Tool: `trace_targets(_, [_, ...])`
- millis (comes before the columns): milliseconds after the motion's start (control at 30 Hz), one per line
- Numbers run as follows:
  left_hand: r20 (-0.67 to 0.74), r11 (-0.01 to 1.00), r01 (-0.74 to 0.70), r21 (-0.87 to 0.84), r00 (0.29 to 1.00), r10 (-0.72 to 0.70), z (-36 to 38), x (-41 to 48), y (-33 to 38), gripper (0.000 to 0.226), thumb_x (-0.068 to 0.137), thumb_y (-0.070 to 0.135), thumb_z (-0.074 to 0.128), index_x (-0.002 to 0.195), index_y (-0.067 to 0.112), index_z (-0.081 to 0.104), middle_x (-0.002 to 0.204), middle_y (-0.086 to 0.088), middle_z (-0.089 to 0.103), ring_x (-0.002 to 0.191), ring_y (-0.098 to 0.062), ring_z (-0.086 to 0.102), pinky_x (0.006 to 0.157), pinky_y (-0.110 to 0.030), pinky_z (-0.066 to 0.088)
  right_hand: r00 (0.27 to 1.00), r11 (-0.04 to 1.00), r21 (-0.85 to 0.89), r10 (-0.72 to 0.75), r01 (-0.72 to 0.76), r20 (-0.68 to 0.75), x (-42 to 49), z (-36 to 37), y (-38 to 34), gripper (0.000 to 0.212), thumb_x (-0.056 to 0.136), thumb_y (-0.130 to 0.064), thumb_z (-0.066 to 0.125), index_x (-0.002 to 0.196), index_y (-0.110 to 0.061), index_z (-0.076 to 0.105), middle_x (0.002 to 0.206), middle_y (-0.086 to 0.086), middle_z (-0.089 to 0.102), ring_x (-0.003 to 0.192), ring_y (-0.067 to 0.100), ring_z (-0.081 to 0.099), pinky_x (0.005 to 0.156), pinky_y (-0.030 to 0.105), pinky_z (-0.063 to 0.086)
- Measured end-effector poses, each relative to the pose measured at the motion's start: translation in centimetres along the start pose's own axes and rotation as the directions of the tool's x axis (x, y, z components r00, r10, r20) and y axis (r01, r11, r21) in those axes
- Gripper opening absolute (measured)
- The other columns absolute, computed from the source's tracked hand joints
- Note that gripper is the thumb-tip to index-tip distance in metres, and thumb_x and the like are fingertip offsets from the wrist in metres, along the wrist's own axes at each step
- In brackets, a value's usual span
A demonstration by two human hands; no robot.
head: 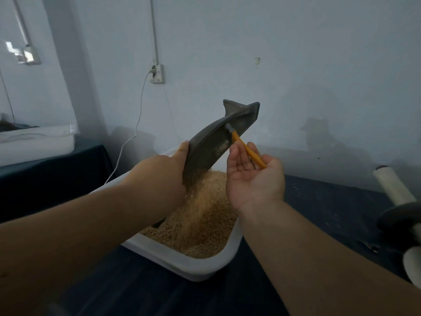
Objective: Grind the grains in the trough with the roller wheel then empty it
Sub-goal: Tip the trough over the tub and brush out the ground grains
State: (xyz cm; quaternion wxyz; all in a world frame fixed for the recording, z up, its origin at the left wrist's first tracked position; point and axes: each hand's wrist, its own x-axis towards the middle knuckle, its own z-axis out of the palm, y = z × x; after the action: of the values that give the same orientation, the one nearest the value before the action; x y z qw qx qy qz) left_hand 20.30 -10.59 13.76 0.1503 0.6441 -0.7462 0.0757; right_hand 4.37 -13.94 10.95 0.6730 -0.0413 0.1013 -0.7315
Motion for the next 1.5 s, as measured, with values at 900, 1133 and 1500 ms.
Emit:
trace_targets(900, [-0.177, 0.852, -0.034, -0.522, 0.982, -0.07, 3.9, -2.0, -1.4, 0.063, 0.081, 0.014, 0.057, 0.13, 0.052, 0.041, 0.082, 0.019, 0.064, 0.068, 0.002, 0.063, 0.052, -0.017, 0.052, 0.944, 0.886, -0.401, -0.106, 0.232, 0.312, 0.4, 1.7, -2.5, 0.03, 0.097, -0.026, 0.053, 0.106, 0.0, 0.065, 0.09, 0.02, 0.073, 0.086, 0.026, 0.073, 0.073, 0.032, 0.058])
trace_targets(1133, [-0.127, 0.799, 0.045, -0.6, 0.98, -0.15, 5.0, -2.4, -2.1, 0.063, 0.084, 0.02, 0.057, 0.134, 0.054, 0.039, 0.079, 0.028, 0.062, 0.074, 0.013, 0.059, 0.048, -0.004, 0.04, 0.818, 0.549, -0.644, -0.137, 0.533, 0.559, 1.5, 3.1, -4.4, 0.024, 0.091, -0.028, 0.058, 0.104, -0.01, 0.068, 0.088, 0.013, 0.073, 0.085, 0.025, 0.071, 0.076, 0.034, 0.058])
trace_targets(1500, [-0.098, 0.783, 0.054, -0.62, 0.984, -0.146, 5.2, -2.6, -2.0, 0.066, 0.081, 0.017, 0.057, 0.133, 0.056, 0.041, 0.079, 0.026, 0.063, 0.074, 0.015, 0.058, 0.047, -0.002, 0.041, 0.772, -0.278, -0.759, -0.083, 0.589, 0.63, 1.3, 2.4, -3.3, 0.05, 0.095, -0.06, 0.04, 0.115, -0.022, 0.066, 0.095, -0.006, 0.069, 0.09, 0.009, 0.066, 0.087, 0.036, 0.055])
